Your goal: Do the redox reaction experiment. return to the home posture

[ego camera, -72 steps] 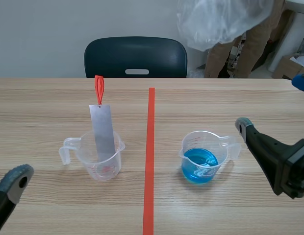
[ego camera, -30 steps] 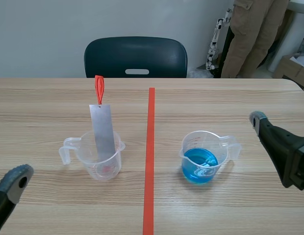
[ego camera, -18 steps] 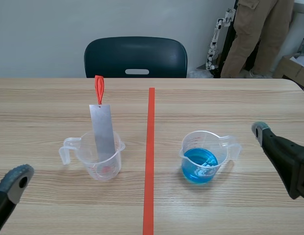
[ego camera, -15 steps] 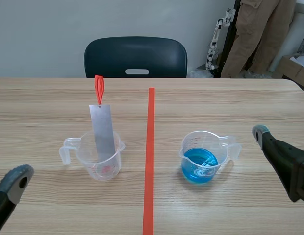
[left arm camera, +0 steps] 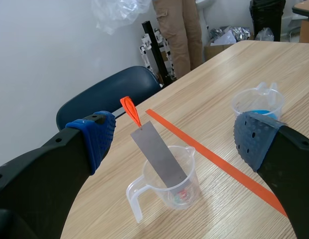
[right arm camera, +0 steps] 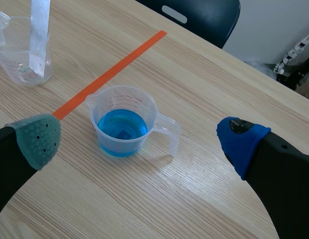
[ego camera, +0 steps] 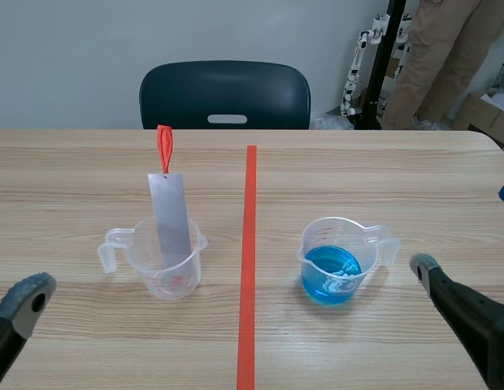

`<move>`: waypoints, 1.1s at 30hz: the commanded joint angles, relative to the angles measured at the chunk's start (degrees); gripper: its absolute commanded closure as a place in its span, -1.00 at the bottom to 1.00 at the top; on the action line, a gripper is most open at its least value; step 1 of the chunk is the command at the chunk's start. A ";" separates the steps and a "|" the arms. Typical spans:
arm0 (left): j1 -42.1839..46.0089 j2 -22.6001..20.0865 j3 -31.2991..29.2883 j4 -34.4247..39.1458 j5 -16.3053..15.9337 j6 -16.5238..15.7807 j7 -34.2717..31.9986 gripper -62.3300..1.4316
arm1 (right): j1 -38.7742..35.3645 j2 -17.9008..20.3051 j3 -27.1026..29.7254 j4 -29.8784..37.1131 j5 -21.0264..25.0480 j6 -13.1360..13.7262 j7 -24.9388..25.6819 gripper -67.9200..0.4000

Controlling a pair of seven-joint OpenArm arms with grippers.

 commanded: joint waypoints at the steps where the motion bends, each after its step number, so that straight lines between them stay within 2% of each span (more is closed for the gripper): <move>1: 0.28 0.13 -0.15 1.07 -0.57 -0.11 -0.79 -0.64 | 0.35 0.42 0.04 0.44 0.20 -0.22 0.83 -1.00; 7: 0.28 0.13 -0.15 1.07 -0.57 -0.11 -0.79 -0.64 | 0.35 0.42 -2.34 0.44 -2.82 -0.33 0.83 -1.00; 15: 0.28 0.13 -0.15 1.07 -0.57 -0.11 -0.79 -0.64 | 0.39 0.42 -2.84 0.44 -3.65 -4.15 3.02 -1.00; 33: 0.28 0.13 -0.15 1.07 -0.57 -0.11 -0.79 -0.64 | 0.57 0.42 -2.84 0.44 -3.67 -4.15 2.75 -1.00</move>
